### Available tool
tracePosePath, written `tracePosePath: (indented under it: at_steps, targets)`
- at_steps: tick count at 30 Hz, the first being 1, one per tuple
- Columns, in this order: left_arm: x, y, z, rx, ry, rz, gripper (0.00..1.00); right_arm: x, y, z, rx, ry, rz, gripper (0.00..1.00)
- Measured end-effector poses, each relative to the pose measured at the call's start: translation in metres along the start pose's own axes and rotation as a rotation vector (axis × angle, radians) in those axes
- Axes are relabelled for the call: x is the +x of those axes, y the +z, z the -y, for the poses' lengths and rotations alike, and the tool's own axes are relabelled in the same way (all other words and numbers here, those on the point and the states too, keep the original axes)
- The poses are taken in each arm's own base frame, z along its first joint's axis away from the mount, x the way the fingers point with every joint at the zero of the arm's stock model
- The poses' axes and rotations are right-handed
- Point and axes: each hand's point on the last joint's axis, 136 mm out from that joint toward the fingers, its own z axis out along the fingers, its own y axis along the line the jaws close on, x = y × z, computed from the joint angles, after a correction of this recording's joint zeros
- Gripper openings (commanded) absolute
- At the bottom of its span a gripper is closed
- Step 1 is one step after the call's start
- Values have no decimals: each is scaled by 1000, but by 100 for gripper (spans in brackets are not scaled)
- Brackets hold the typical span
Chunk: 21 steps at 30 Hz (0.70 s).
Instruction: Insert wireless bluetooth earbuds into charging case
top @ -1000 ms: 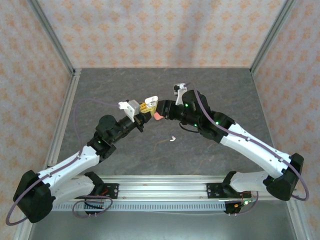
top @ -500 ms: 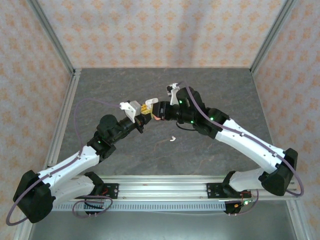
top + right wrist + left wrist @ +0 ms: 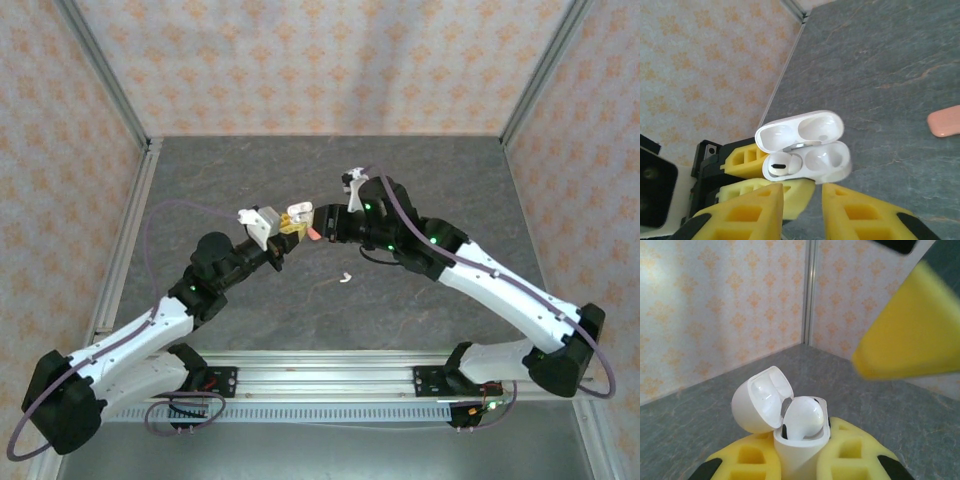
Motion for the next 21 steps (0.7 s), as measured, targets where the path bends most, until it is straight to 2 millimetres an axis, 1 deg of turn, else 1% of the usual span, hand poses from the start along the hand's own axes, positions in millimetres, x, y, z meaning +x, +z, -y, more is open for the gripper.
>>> tracePosePath:
  at_steps: [4, 7, 10, 13, 15, 18, 21]
  targets:
    - [24, -9, -3, -24, -9, -48, 0, -4, -18, 16, 60, 6, 33, 32]
    - [42, -17, -5, -40, -18, -93, 0, -5, -27, 39, 128, 39, 46, 33]
    - [50, -27, -6, -58, -20, -112, 0, 2, -24, 68, 215, 89, 30, 34]
    - [52, -37, -7, -72, -19, -112, 0, 24, -6, 98, 295, 137, -34, 34]
    - [54, -44, -8, -81, -18, -106, 0, 48, 13, 118, 348, 169, -110, 36]
    - [59, -53, -8, -89, -18, -105, 0, 77, 40, 140, 402, 221, -207, 39]
    - [64, -58, -7, -91, -20, -115, 0, 99, 60, 158, 442, 269, -267, 40]
